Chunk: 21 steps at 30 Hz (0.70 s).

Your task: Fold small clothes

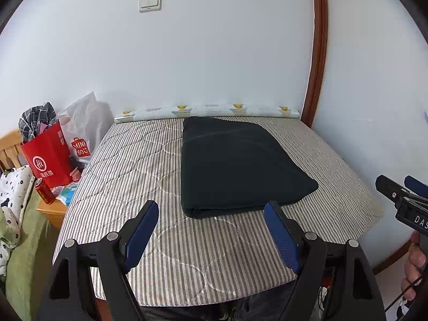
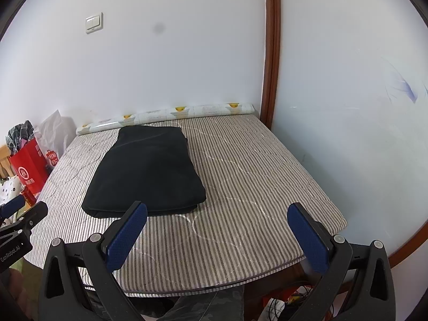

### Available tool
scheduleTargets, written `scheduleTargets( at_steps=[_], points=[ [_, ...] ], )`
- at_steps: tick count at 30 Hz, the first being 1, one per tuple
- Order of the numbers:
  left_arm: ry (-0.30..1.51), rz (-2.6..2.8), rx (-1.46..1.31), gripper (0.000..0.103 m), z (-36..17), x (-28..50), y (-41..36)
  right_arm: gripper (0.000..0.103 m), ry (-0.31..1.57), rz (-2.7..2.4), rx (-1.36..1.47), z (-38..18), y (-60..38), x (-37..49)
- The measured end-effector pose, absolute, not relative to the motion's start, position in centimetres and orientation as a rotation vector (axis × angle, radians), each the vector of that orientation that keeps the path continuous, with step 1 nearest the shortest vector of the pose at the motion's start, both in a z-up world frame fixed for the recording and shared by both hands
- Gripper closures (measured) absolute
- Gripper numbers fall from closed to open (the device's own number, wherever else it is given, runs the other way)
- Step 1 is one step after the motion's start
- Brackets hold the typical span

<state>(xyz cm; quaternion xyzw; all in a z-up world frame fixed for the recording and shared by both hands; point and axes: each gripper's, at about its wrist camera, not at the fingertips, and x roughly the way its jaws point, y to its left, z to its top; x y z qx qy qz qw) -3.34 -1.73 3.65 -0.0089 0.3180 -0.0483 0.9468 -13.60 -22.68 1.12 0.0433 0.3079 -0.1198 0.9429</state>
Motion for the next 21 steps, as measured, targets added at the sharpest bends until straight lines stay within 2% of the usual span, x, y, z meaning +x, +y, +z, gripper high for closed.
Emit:
scheduleTargets(
  at_steps=[21],
  points=[
    [0.647,-0.073,-0.043,0.023,3.8,-3.1,-0.3,0.0,0.625,-0.218,0.09,0.9,-22.5,-13.2]
  ],
)
